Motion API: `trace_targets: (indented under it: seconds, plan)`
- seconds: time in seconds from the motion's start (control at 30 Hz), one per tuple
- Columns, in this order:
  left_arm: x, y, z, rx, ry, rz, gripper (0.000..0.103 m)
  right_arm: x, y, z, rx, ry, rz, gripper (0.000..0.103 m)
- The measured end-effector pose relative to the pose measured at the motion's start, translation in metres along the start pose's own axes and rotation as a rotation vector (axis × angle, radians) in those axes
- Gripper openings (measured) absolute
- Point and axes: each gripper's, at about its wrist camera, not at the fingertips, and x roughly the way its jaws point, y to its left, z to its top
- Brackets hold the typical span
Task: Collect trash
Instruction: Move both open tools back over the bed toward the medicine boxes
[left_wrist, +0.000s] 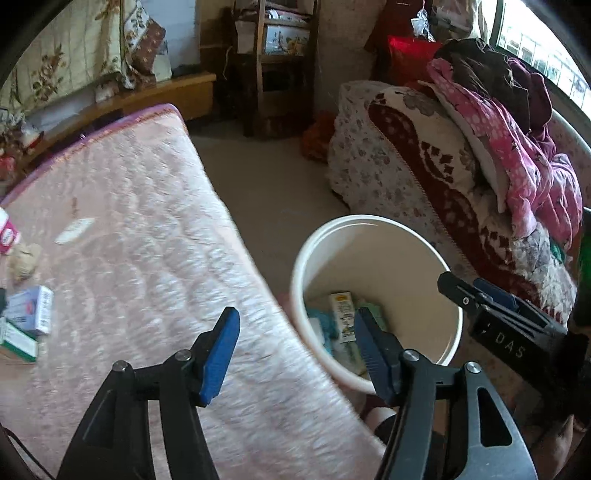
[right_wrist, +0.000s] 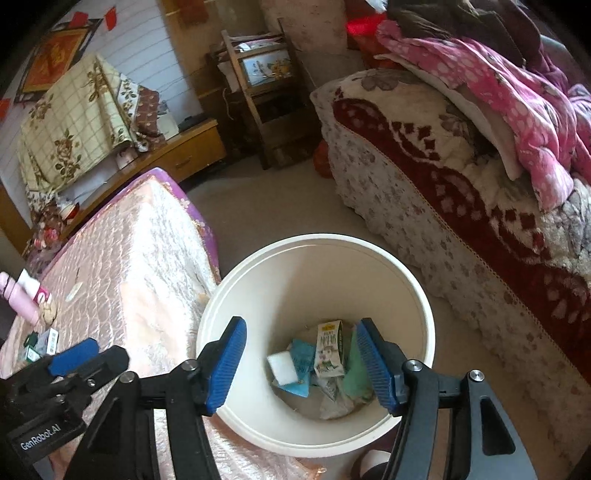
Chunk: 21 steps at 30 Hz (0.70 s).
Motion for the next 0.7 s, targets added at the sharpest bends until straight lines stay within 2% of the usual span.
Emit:
trace_targets:
  seconds: [0.33, 0.7]
  plan:
    - [-0.035, 0.071, -0.014, -0.072, -0.025, 0.064, 0.065, -0.013, 0.047, -0.011, -0.084, 0.014, 0.063, 0.068]
    - [-0.073, 0.186, -0.028, -0.208, -0.046, 0.181, 0.065, -0.006, 0.145, -0.037, -0.237, 0.101, 0.205, 0.071]
